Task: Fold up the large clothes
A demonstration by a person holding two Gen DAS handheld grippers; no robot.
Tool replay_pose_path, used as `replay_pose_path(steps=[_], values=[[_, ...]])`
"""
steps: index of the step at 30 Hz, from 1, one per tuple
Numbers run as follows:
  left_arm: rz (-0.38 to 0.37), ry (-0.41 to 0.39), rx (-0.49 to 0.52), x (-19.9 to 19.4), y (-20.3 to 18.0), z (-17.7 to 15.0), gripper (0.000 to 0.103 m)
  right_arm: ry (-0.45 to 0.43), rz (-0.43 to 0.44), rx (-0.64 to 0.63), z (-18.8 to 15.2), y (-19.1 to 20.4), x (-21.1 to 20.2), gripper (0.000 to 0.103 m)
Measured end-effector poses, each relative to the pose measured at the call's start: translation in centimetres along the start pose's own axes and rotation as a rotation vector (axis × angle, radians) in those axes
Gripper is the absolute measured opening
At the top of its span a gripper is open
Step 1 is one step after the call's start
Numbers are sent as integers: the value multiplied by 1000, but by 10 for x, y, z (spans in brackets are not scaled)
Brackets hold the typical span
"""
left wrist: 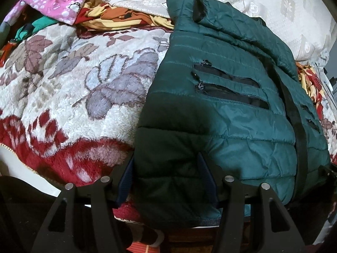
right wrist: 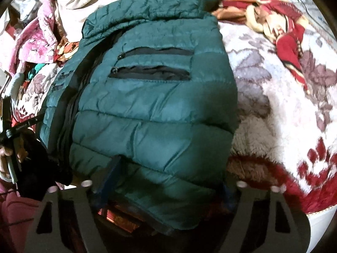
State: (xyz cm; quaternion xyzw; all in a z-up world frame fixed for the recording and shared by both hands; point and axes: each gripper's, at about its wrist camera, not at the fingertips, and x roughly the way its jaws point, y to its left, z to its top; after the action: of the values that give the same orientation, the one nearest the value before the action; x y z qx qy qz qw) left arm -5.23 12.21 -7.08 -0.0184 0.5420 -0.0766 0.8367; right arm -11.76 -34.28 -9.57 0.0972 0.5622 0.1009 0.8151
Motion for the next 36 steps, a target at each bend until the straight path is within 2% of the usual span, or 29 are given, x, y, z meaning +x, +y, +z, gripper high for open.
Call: replay_pose_path(steps=[1,3,5,7,11,17,27,31,36], values=[[3,-1,6,0,0,0,39,-3,-11,-20,0,2,-1,63],[-3,-9,14,-3,-3,-1,29,-14,-26,-49,2,5,-6,41],[9,-23,29,-8,-6,-2,7,-25,-20,-58,4,5,-12,33],[12,-37,41,-13,-8,-2,0,-41,-20,-77,6,7,-18,28],[-18,-70,29,-28,-7,2,0,-80,-20,-104,12,11,-30,24],[-42,-126,27,-50,-11,15,0,-130,-7,-98,21,13,-45,23],[-122,-214,11,-79,-14,57,0,-211,-3,-30,22,8,-61,23],[-123,-199,25,-75,-23,74,0,-241,-31,4,18,11,-60,23],[-79,-152,38,-64,-30,82,0,-262,-44,31,10,18,-55,23]])
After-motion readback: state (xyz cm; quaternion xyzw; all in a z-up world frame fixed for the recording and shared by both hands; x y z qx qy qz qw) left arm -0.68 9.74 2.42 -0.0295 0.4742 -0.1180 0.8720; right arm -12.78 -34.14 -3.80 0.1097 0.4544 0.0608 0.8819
